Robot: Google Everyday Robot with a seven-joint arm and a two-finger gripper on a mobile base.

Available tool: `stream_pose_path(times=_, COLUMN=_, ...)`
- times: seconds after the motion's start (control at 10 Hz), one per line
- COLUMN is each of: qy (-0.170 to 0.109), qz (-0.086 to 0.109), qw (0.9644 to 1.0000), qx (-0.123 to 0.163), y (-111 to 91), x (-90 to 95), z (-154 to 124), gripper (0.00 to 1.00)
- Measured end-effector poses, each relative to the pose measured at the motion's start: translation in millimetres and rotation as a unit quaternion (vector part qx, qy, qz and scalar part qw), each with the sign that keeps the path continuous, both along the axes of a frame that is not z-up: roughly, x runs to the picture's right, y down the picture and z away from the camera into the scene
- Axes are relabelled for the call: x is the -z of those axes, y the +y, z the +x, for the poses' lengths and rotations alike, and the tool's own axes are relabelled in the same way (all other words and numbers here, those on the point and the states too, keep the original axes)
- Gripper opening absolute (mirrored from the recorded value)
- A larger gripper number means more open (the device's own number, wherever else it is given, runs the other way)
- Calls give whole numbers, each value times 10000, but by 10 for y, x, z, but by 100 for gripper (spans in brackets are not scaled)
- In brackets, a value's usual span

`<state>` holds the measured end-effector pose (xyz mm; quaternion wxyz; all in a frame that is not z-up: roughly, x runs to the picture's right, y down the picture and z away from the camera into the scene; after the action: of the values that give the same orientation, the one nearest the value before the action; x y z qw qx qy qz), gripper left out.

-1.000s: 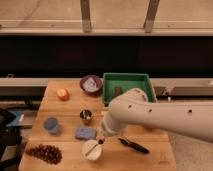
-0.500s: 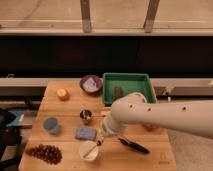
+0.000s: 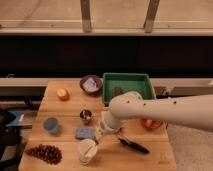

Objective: Place fork in paper cup

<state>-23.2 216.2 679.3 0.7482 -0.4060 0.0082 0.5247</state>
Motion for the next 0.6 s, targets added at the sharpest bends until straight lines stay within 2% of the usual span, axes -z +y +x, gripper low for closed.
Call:
stream_pose_path(times=0.3, qy=-150, qz=195, qw=9996, qx=171, y=-104, x=64, z=-132, gripper=9)
stream_pose_path(times=0.6, qy=-208, qz=544, qw=9975, qx=397, y=-314, x=303, z=-334, gripper=9)
